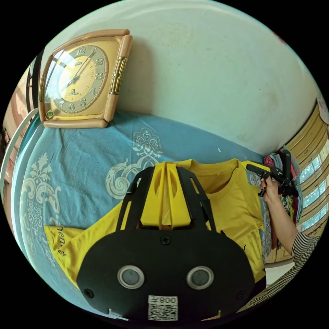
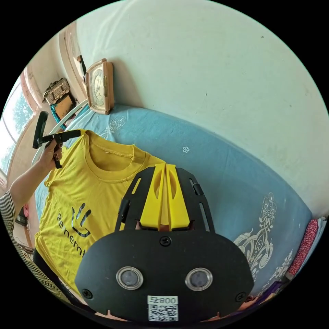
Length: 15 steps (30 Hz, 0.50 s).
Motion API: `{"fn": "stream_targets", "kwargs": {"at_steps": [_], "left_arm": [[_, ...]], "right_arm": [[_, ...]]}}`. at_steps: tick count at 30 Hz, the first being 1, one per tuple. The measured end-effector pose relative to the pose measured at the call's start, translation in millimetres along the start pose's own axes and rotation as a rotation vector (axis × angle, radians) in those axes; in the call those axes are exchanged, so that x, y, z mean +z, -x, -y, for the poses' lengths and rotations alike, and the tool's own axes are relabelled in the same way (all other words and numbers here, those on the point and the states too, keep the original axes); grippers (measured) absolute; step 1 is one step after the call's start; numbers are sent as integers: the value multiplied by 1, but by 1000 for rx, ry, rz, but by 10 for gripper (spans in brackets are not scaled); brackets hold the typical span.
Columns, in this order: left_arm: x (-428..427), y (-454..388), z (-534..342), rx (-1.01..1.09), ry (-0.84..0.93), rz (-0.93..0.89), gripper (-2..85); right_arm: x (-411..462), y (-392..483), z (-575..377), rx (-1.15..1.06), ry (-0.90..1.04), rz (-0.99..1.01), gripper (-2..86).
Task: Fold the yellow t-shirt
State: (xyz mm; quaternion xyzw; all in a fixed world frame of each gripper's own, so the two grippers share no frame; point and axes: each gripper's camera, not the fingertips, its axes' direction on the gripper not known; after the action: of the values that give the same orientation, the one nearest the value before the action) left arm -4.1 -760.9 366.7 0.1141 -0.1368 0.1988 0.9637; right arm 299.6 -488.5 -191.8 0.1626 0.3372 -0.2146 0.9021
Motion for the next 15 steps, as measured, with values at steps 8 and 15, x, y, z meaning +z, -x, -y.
{"fn": "stream_targets", "kwargs": {"at_steps": [8, 15], "left_arm": [[71, 21, 6, -97, 147, 44, 14], [40, 38, -8, -82, 17, -107, 37]], "right_arm": [[81, -21, 19, 59, 230, 33, 15], [29, -63, -8, 138, 55, 100, 53]]}}
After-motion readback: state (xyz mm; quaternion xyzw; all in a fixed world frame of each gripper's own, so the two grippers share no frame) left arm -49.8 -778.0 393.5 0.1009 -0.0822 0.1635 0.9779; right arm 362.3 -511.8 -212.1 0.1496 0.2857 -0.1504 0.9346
